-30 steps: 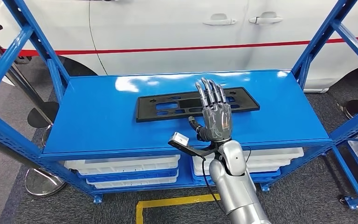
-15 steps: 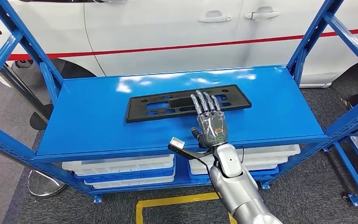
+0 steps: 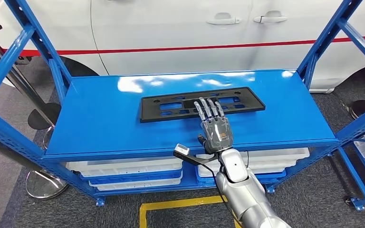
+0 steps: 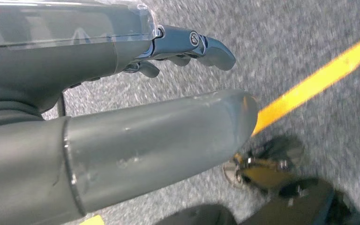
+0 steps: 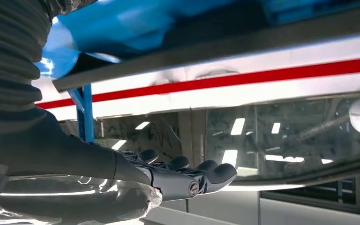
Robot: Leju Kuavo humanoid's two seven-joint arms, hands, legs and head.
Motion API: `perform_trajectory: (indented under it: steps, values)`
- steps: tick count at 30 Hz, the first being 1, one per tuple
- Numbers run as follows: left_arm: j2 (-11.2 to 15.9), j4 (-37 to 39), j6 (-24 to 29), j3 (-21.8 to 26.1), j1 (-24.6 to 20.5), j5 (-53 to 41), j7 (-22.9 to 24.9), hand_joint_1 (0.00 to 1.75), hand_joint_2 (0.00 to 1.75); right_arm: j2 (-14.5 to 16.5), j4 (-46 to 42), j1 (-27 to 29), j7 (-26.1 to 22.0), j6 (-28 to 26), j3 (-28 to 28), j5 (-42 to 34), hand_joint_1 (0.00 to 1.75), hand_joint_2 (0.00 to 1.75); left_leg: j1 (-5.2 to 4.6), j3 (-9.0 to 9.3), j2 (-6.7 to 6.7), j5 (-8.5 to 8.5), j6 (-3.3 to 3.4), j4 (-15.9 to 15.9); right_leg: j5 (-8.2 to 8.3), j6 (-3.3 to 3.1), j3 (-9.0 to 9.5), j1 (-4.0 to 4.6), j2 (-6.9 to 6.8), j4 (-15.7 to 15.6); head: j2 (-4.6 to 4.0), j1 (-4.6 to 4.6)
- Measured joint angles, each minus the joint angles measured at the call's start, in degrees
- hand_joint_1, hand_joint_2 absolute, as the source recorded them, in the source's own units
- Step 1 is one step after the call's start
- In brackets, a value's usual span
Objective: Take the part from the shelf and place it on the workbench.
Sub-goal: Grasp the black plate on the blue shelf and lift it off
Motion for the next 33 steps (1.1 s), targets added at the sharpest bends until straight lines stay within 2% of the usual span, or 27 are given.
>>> perform_trajectory:
  steps: [1, 2, 3, 4, 5, 6, 8, 10, 11, 12, 13, 14, 15, 16, 18, 19, 20, 22, 25, 26, 27, 28, 29, 30, 31, 32, 33]
  values:
    - [0.00, 0.00, -0.05, 0.00, 0.14, -0.16, -0.15, 0.00, 0.00, -0.10, 0.11, 0.14, 0.09, 0.00, 0.09, 0.00, 0.00, 1.75, -0.01, 0.32, -0.01, -0.24, -0.06, 0.02, 1.67, -0.09, 0.76, 0.00, -0.01, -1.70, 0.00, 0.01]
    - [0.00, 0.00, -0.10, 0.00, 0.26, -0.28, -0.29, 0.00, 0.00, -0.16, 0.18, 0.22, 0.19, 0.00, 0.16, 0.00, 0.00, 1.75, -0.01, 0.77, 0.00, -0.52, -0.19, 0.03, 3.88, -0.28, 2.51, 0.01, -0.03, -5.28, 0.00, 0.01]
    - [0.00, 0.00, -0.12, 0.00, 0.34, -0.32, -0.38, 0.00, 0.00, -0.20, 0.20, 0.24, 0.27, 0.00, 0.20, 0.00, 0.00, 1.75, -0.05, 1.14, 0.01, -0.80, -0.40, 0.04, 5.38, -0.49, 4.48, 0.08, -0.06, -9.14, 0.00, 0.01]
    - [0.01, 0.00, -0.13, 0.00, 0.35, -0.35, -0.48, 0.00, 0.00, -0.21, 0.20, 0.23, 0.33, 0.00, 0.22, 0.00, 0.00, 1.75, -0.13, 1.44, 0.01, -1.12, -0.69, 0.09, 6.19, -0.70, 6.23, 0.20, -0.08, -12.59, 0.00, 0.01]
    - [0.01, 0.00, -0.14, 0.00, 0.33, -0.35, -0.56, 0.00, 0.00, -0.23, 0.20, 0.25, 0.38, -0.01, 0.27, 0.00, 0.00, 1.75, -0.19, 1.64, 0.01, -1.38, -1.00, 0.06, 6.27, -0.91, 7.32, 0.34, -0.09, -14.75, 0.00, -0.01]
    - [0.02, 0.00, -0.14, 0.00, 0.33, -0.35, -0.61, 0.00, 0.00, -0.27, 0.20, 0.28, 0.39, -0.01, 0.33, 0.00, 0.00, 1.75, -0.25, 1.75, 0.02, -1.62, -1.34, -0.04, 5.69, -1.10, 7.77, 0.48, -0.09, -15.57, 0.00, -0.02]
    - [0.05, -0.03, -0.15, 0.00, 0.35, -0.37, -0.66, 0.00, 0.00, -0.36, 0.16, 0.40, 0.43, -0.02, 0.43, 0.00, 0.00, 1.75, -0.22, 2.24, 0.06, -2.05, -1.99, -0.32, 5.11, -1.62, 8.41, 0.45, 0.01, -16.16, 0.00, -0.04]
    - [0.12, -0.09, -0.12, 0.01, 0.37, -0.40, -0.71, 0.00, 0.00, -0.41, 0.08, 0.41, 0.53, -0.03, 0.49, 0.07, 0.00, 1.75, -0.13, 2.00, 0.11, -2.65, -2.49, 1.55, 4.48, -2.30, 9.99, 0.24, 0.07, -16.90, 0.00, -0.04]
    - [0.14, -0.12, -0.08, 0.02, 0.38, -0.42, -0.74, 0.00, 0.00, -0.41, 0.04, 0.41, 0.67, -0.03, 0.55, 0.17, 0.00, 1.75, -0.08, 0.72, 0.11, -3.28, -2.66, 4.21, 4.09, -2.59, 11.01, 0.16, 0.01, -17.24, 0.00, -0.04]
    - [0.16, -0.12, -0.01, 0.03, 0.41, -0.43, -0.77, 0.00, 0.00, -0.41, 0.07, 0.40, 0.88, -0.03, 0.62, 0.33, 0.00, 1.75, -0.06, -1.46, 0.11, -4.14, -2.79, 7.94, 3.56, -2.80, 11.92, 0.20, -0.08, -17.38, 0.00, -0.03]
    - [0.15, -0.12, 0.06, 0.04, 0.50, -0.43, -0.78, 0.00, 0.00, -0.41, 0.16, 0.43, 1.24, -0.02, 0.69, 0.57, 0.00, 1.75, -0.05, -4.42, 0.11, -5.04, -2.91, 12.12, 2.99, -2.92, 12.81, 0.24, -0.15, -17.42, 0.00, -0.04]
    - [0.15, -0.11, 0.14, 0.08, 0.65, -0.41, -0.77, 0.00, 0.00, -0.41, 0.30, 0.48, 1.68, -0.01, 0.75, 0.85, 0.00, 1.75, -0.05, -7.29, 0.11, -5.35, -2.97, 15.42, 2.37, -2.93, 13.68, 0.28, -0.12, -17.43, 0.00, -0.03]
    - [0.15, -0.11, 0.21, 0.15, 0.83, -0.38, -0.76, 0.00, 0.00, -0.41, 0.49, 0.52, 2.29, -0.01, 0.81, 1.19, 0.00, 1.75, -0.05, -9.52, 0.11, -4.55, -2.95, 17.01, 1.64, -2.90, 14.61, 0.31, 0.01, -17.43, 0.00, -0.04]
    - [0.15, -0.11, 0.22, 0.25, 0.97, -0.36, -0.75, 0.00, 0.00, -0.42, 0.77, 0.53, 3.07, 0.00, 0.89, 1.56, 0.00, 1.75, -0.05, -10.74, 0.11, -2.40, -2.84, 16.33, 0.82, -2.85, 15.66, 0.34, 0.19, -17.43, 0.00, -0.04]
    - [0.17, -0.11, 0.14, 0.47, 1.10, -0.33, -0.75, 0.00, 0.00, -0.44, 1.42, 0.44, 4.63, 0.00, 1.03, 2.20, 0.00, 1.75, -0.17, -10.23, 0.05, 4.37, -2.26, 9.81, -1.16, -2.64, 17.89, 0.35, 0.48, -17.45, 0.00, -0.03]
    - [0.19, -0.09, 0.06, 0.59, 1.16, -0.36, -0.74, 0.00, 0.00, -0.52, 1.95, 0.23, 5.44, 0.00, 1.07, 2.42, 0.00, 1.75, -0.37, -9.51, 0.02, 6.82, -1.89, 6.97, -2.11, -2.39, 18.74, 0.48, 0.55, -17.43, 0.00, 0.00]
    - [0.19, -0.07, -0.01, 0.70, 1.17, -0.40, -0.75, 0.00, 0.00, -0.61, 2.48, -0.04, 6.25, -0.03, 1.11, 2.65, 0.00, 1.75, -0.58, -8.78, 0.01, 7.87, -1.47, 4.95, -2.83, -2.06, 19.23, 0.46, 0.62, -17.48, 0.00, -0.02]
    - [0.21, -0.02, -0.07, 0.92, 1.01, -0.59, -0.75, 0.00, 0.00, -0.84, 3.44, -0.81, 8.10, -0.13, 1.17, 3.09, 0.00, 1.75, -1.11, -8.08, 0.00, 6.93, -0.69, 3.87, -3.47, -1.38, 19.42, 0.33, 0.74, -17.90, 0.00, 0.00]
    - [0.26, -0.08, 0.03, 1.08, 0.63, -0.93, -0.71, 0.00, 0.00, -1.09, 4.29, -2.10, 10.71, -0.21, 1.19, 3.44, 0.00, 1.75, -0.89, -6.36, 0.07, 5.44, 0.30, 1.56, -4.24, -0.63, 19.78, 0.11, 0.63, -18.06, 0.00, -0.02]
    - [0.26, -0.10, 0.07, 1.11, 0.58, -1.02, -0.71, 0.00, 0.00, -1.26, 4.69, -2.44, 11.25, -0.21, 1.19, 3.45, 0.00, 1.75, -0.68, -5.61, 0.09, 5.18, 0.47, 0.78, -5.03, -0.38, 18.70, 0.08, 0.53, -15.97, 0.00, -0.01]
    - [0.27, -0.11, 0.09, 1.15, 0.53, -1.09, -0.71, 0.00, 0.00, -1.52, 5.13, -2.64, 11.59, -0.22, 1.19, 3.45, 0.00, 1.75, -0.59, -5.09, 0.09, 5.02, 0.55, 0.35, -6.04, -0.14, 16.66, -0.01, 0.41, -12.69, 0.00, 0.01]
    - [0.27, -0.11, 0.10, 1.20, 0.44, -1.15, -0.71, 0.00, 0.00, -1.79, 5.59, -2.77, 11.79, -0.23, 1.19, 3.43, 0.00, 1.75, -0.54, -4.71, 0.06, 4.78, 0.61, 0.10, -7.10, 0.12, 13.66, -0.08, 0.36, -8.47, 0.00, 0.01]
    - [0.26, -0.11, 0.12, 1.27, 0.37, -1.20, -0.71, 0.00, 0.00, -2.01, 5.92, -2.82, 11.89, -0.25, 1.19, 3.39, 0.41, 1.75, -0.51, -4.43, 0.02, 4.51, 0.57, 0.05, -7.74, 0.37, 10.48, -0.20, 0.35, -4.56, 0.00, 0.01]
    - [0.24, -0.11, 0.15, 1.33, 0.35, -1.26, -0.71, 0.00, 0.00, -2.21, 6.16, -2.84, 11.93, -0.27, 1.19, 3.31, 0.84, 1.75, -0.46, -4.10, 0.00, 4.18, 0.47, 0.11, -7.40, 0.58, 7.94, -0.33, 0.32, -2.16, 0.00, 0.00]
    - [0.22, -0.11, 0.20, 1.38, 0.39, -1.32, -0.71, 0.00, 0.00, -2.40, 6.39, -2.85, 11.95, -0.28, 1.19, 3.11, 1.28, 1.75, -0.40, -3.68, -0.01, 3.80, 0.33, 0.21, -5.90, 0.76, 6.27, -0.47, 0.28, -1.60, 0.00, 0.00]
    - [0.20, -0.11, 0.27, 1.42, 0.41, -1.38, -0.71, 0.00, 0.00, -2.61, 6.61, -2.87, 11.92, -0.27, 1.19, 2.80, 1.71, 1.75, -0.32, -3.19, -0.01, 3.43, 0.16, 0.32, -3.34, 0.88, 5.86, -0.61, 0.23, -3.31, 0.00, 0.00]
    - [0.16, -0.11, 0.36, 1.45, 0.42, -1.45, -0.71, 0.00, 0.00, -2.84, 6.80, -2.88, 11.82, -0.27, 1.18, 2.45, 1.75, 1.75, -0.23, -2.71, -0.04, 3.07, -0.05, 0.45, -0.21, 0.96, 6.43, -0.74, 0.19, -6.67, 0.00, 0.01]
